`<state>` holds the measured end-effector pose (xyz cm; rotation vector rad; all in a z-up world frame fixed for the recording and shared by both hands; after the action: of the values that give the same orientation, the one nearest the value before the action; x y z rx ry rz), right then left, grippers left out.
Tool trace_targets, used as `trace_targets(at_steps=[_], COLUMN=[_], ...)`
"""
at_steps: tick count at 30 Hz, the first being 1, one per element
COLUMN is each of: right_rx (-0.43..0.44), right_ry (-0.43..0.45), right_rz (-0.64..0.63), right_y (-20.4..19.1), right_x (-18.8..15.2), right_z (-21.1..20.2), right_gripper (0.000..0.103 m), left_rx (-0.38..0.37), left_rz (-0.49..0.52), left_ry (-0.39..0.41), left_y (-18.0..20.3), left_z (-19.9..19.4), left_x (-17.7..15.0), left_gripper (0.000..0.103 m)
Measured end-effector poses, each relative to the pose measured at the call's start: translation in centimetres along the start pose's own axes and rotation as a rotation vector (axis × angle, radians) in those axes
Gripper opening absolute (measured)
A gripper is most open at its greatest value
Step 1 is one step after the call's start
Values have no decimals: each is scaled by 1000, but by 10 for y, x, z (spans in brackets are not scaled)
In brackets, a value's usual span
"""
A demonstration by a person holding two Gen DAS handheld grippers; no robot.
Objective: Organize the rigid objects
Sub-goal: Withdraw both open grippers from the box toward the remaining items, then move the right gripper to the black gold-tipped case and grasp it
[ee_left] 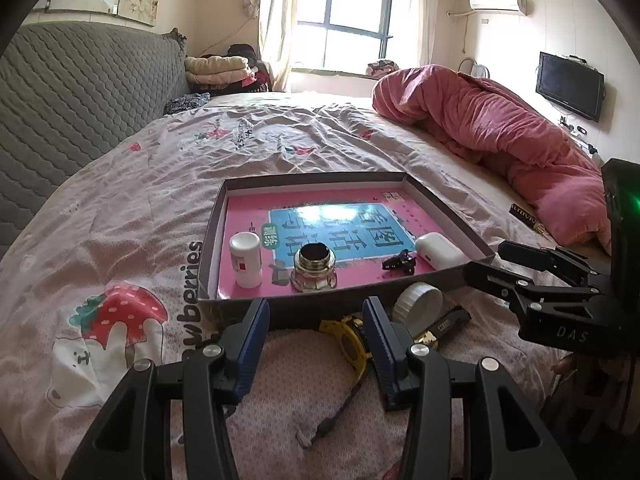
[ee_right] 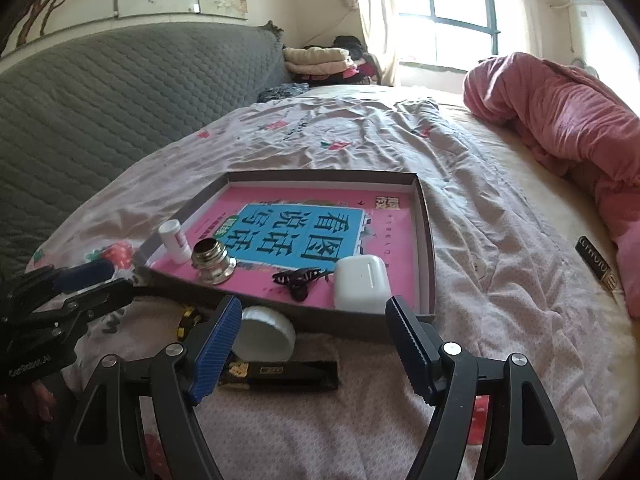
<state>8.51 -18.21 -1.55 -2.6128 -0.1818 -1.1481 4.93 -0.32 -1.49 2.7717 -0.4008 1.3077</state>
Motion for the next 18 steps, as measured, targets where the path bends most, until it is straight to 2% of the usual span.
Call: trace_targets(at_steps=[6,18], right_rx=[2,-7], right_ry=[-27,-66], right_rz=[-40,-205], right_y=[-6,-22], right_x=[-11,-36], right_z=[-2,-6], right_gripper=[76,76], left_rx=[-4,-18], left_rz=[14,19], left_ry=[-5,-15], left_y=[3,7], left_z=[-5,-14], left_x=[-2,-8], left_gripper=[48,48])
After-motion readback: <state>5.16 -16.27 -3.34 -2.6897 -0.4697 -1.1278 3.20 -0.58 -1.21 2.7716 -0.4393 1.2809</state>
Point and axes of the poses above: each gripper's, at about its wrist camera, not at the fingertips, and z roughly the way its jaws point, y to its right, x to its top, the point moved 4 cm from there along z, roughly the way its jaws point, and after that the axes turned 11 degrees about z, right-handed, at the moved point
